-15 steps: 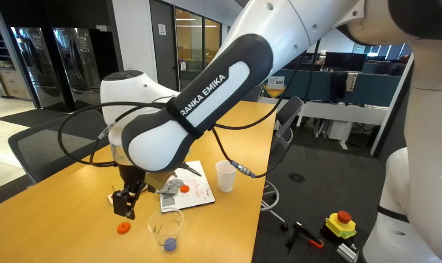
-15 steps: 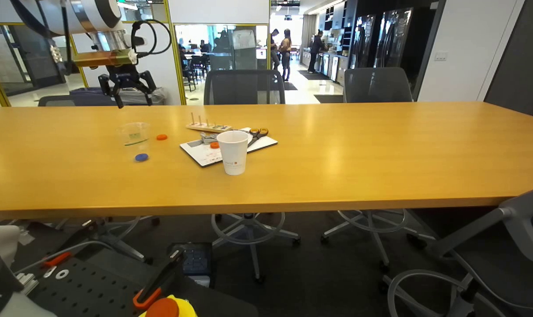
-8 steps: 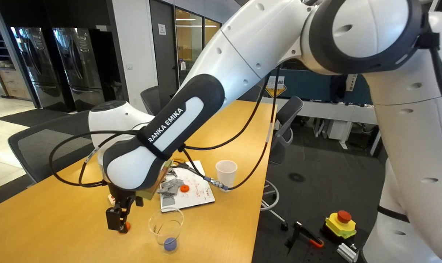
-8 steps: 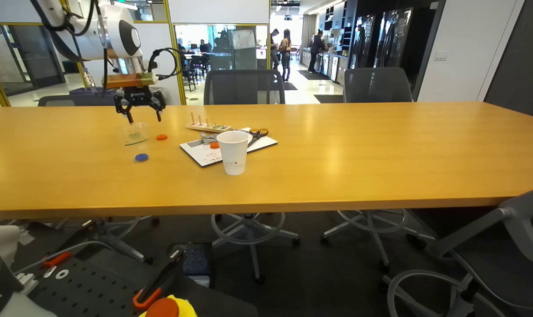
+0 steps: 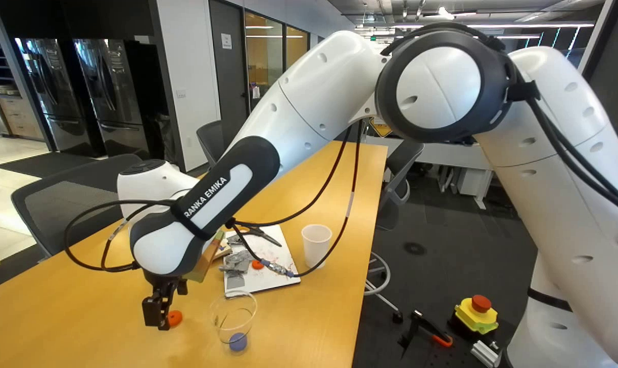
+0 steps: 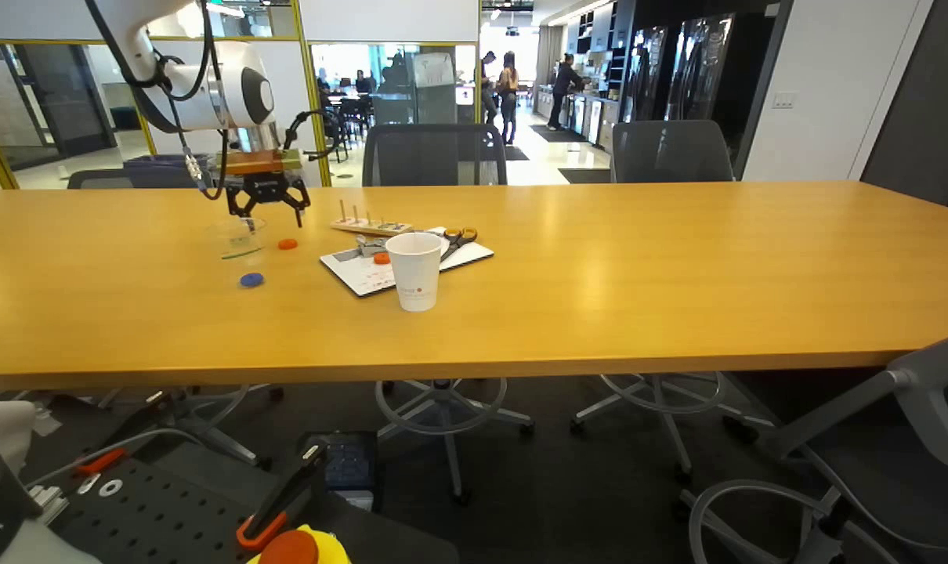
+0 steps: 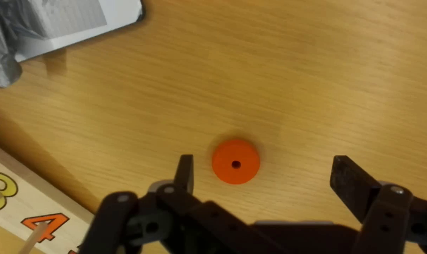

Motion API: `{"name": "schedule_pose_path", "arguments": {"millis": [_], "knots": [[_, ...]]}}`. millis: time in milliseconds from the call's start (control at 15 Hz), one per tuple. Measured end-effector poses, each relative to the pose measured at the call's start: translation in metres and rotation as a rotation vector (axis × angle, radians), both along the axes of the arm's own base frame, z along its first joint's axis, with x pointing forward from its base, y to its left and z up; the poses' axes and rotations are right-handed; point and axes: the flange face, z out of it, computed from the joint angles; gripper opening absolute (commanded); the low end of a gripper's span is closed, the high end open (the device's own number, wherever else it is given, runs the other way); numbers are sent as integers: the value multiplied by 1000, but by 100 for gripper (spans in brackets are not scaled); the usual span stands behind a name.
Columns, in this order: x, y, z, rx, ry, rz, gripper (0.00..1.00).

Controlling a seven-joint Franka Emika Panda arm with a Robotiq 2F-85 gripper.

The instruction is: Pick up the orange and yellow objects from the table and put them in the two cups

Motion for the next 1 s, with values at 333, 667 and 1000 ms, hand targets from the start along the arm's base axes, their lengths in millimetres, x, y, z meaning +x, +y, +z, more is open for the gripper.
{"name": "schedule_pose_path", "arguments": {"millis": [333, 667, 1000], "knots": [[14, 2, -18, -7, 23, 22, 100], [22, 2, -37, -18, 52, 26, 100], [29, 3, -42, -17, 56, 25, 56]]}}
